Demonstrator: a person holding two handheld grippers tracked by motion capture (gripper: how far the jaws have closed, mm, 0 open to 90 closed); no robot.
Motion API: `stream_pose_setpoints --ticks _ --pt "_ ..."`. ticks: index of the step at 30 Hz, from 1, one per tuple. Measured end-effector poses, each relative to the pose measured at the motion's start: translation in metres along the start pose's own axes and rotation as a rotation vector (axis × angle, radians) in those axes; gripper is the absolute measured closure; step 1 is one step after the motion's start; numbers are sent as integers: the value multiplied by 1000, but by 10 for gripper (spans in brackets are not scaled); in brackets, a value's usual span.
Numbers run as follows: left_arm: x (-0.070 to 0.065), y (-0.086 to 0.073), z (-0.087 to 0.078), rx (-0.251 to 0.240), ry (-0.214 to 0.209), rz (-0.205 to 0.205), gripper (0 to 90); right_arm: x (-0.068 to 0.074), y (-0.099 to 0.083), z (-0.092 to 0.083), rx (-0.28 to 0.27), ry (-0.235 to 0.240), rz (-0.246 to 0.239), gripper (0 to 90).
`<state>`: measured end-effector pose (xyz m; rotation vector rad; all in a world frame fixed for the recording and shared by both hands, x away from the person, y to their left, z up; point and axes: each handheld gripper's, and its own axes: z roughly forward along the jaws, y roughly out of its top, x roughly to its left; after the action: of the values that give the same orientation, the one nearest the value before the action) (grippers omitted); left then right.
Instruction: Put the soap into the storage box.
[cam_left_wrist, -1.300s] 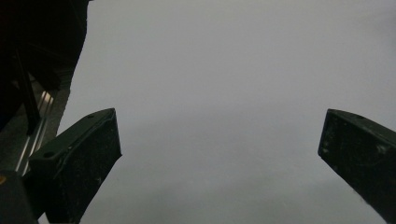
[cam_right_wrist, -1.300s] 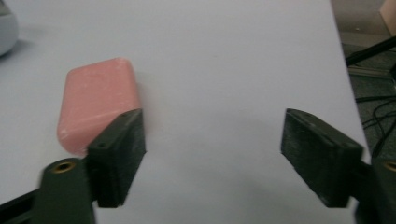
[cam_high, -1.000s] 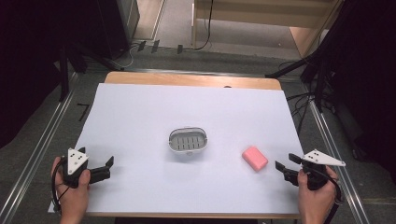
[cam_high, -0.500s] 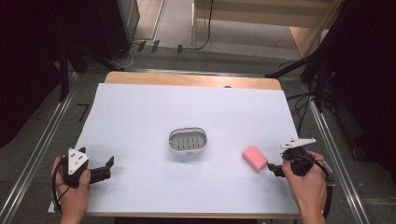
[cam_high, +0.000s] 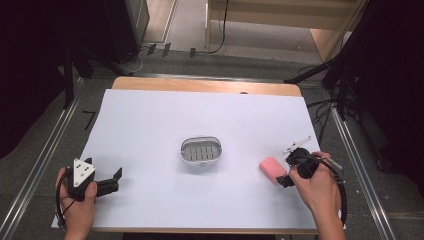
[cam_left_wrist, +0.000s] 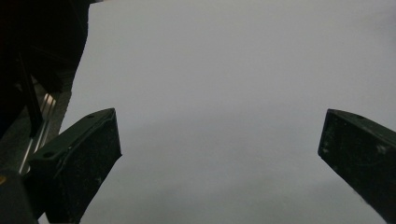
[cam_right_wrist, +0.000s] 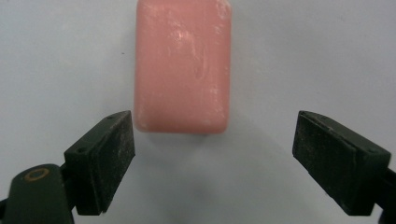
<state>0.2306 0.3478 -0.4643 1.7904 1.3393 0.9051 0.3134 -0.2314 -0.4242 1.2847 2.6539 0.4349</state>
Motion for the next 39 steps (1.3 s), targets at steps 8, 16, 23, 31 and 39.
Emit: stream_pose_setpoints --ticks 8,16,23,31,39 --pt "0 0 0 0 0 0 0 6 17 5 26 17 34 140" --pt "0 0 0 -1 -3 -1 0 9 32 17 57 25 50 183" --pt "0 0 0 -1 -4 0 0 8 39 26 73 41 68 285" --pt "0 0 0 -3 -4 -2 0 9 42 34 97 49 62 365" --pt "0 0 0 -5 -5 -4 0 9 43 38 102 56 89 381"
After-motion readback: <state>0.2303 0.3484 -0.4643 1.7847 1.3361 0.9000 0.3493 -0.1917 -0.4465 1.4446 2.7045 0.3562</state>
